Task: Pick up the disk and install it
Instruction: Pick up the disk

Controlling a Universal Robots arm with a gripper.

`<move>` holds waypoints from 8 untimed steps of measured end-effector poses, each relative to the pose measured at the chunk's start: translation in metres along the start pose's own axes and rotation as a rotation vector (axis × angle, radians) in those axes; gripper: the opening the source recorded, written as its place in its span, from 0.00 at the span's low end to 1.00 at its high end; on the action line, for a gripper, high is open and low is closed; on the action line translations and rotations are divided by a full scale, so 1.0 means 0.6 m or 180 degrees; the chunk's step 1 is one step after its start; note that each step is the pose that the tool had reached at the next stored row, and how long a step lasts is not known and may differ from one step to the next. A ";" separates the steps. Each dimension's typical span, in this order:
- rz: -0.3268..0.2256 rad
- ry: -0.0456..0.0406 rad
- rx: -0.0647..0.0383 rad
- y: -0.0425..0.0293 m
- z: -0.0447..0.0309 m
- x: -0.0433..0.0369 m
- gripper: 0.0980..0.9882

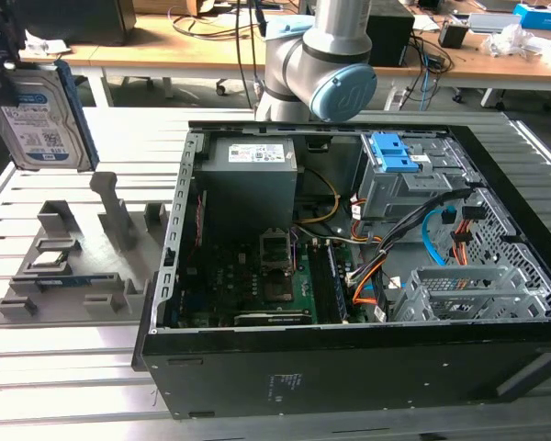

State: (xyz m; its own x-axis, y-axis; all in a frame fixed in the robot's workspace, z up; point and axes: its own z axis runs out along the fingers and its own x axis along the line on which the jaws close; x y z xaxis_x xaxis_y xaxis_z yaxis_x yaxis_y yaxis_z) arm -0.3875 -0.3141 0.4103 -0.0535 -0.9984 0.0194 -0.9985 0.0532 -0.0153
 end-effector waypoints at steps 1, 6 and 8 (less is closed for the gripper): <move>0.0000 0.0000 0.0000 0.000 -0.002 0.000 0.30; 0.0000 -0.0001 0.0000 0.000 -0.013 0.000 0.30; 0.0000 -0.0001 0.0000 0.000 -0.019 0.000 0.30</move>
State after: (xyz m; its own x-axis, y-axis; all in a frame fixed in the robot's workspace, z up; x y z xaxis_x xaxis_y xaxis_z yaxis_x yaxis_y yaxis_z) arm -0.3875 -0.3141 0.4218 -0.0534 -0.9984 0.0190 -0.9985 0.0532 -0.0153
